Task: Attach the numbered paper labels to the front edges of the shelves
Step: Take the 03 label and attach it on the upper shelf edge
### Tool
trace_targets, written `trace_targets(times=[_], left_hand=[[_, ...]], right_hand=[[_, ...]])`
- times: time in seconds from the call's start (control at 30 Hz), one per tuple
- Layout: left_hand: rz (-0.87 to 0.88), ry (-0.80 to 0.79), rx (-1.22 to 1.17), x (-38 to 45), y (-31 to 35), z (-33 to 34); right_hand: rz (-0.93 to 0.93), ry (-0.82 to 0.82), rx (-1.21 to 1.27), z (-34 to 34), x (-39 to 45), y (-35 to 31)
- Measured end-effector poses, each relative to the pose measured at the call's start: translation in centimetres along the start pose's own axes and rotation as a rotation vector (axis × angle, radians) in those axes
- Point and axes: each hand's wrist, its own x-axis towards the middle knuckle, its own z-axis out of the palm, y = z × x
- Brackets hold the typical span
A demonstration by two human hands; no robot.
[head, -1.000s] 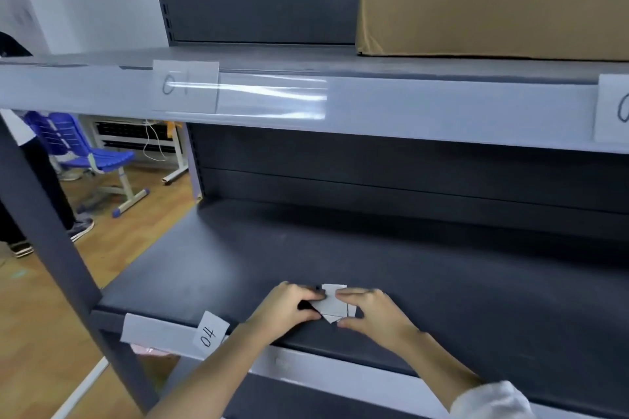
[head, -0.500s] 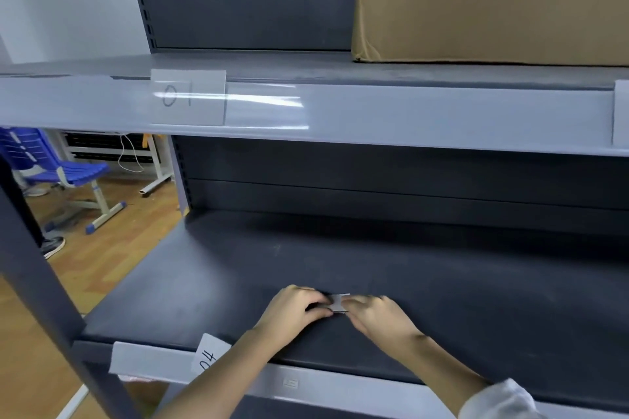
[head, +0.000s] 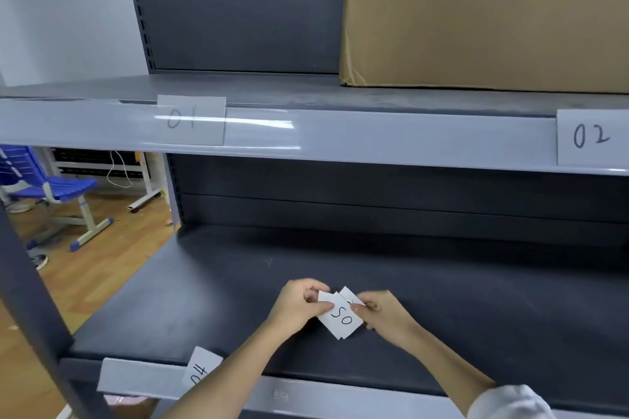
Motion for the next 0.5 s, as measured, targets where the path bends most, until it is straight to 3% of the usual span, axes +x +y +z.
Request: trace_targets(times=[0.2,0.5], left_hand=[[-0.029,-0.109,0.112,0.0,-0.5,1.8],[-0.049,-0.082,0.199,0.0,-1.0,2.7]], right_hand=[[0.085,0.006,-0.021,-0.4,-0.6,1.4],[0.064,0.048,-0.14,0.3,-1.0,1.7]])
